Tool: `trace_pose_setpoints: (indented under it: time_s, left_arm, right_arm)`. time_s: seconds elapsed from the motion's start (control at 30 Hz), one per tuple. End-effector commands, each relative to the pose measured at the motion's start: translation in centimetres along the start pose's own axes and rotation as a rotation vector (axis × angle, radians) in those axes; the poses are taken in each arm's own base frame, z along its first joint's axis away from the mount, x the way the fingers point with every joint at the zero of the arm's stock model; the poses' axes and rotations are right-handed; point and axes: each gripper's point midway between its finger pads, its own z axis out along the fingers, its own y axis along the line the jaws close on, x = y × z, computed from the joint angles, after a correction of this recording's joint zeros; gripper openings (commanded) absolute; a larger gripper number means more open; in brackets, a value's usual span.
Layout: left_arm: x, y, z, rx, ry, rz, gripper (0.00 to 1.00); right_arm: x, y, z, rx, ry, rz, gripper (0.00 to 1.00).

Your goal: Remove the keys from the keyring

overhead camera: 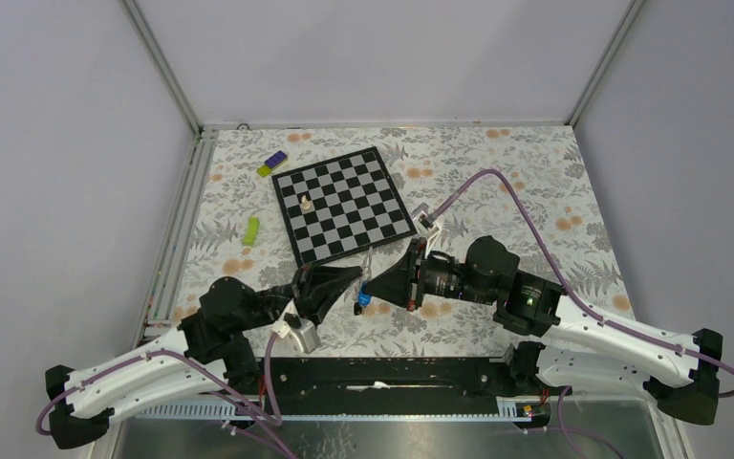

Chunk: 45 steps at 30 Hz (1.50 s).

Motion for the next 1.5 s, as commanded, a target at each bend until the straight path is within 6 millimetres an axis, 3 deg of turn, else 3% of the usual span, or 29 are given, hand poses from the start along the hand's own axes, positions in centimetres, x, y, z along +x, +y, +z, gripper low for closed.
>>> trace_pose_setpoints:
  time_s: [0.0, 0.37, 0.63, 0.97, 1.17, 1.33, 1.47]
  left_arm:
    - [-1.4, 1.8, -0.1, -0.075, -0.046, 0.011, 0.00]
    - [-1.8, 2.4, -0.6, -0.109, -0.060, 0.011, 0.00]
    - [-1.9, 2.4, -0.7, -0.112, -0.065, 0.011, 0.00]
    - [-2.1, 2.7, -0.8, -0.125, -0.072, 0.015, 0.00]
    - [-3.1, 2.4, -1.2, -0.113, -0.121, 0.026, 0.00]
    - [-4.8, 1.9, -1.5, -0.080, -0.202, 0.024, 0.00]
    - [-6.0, 1.2, -1.4, -0.031, -0.259, 0.011, 0.00]
  right_arm:
    - [-0.7, 1.3, -0.1, -0.062, -0.024, -0.009, 0.00]
    - [0.1, 0.6, 0.0, -0.043, -0.008, -0.018, 0.01]
    - [0.3, 0.3, -0.1, -0.034, -0.001, -0.028, 0.18]
    - [0.1, 0.5, -0.7, -0.030, 0.005, -0.067, 0.29]
    - [-0.9, 1.0, -2.8, -0.039, 0.001, -0.281, 0.38]
    - [-2.9, 2.0, -5.2, -0.072, -0.098, -0.513, 0.46]
    - [-4.0, 4.4, -6.8, -0.203, -0.217, -0.754, 0.49]
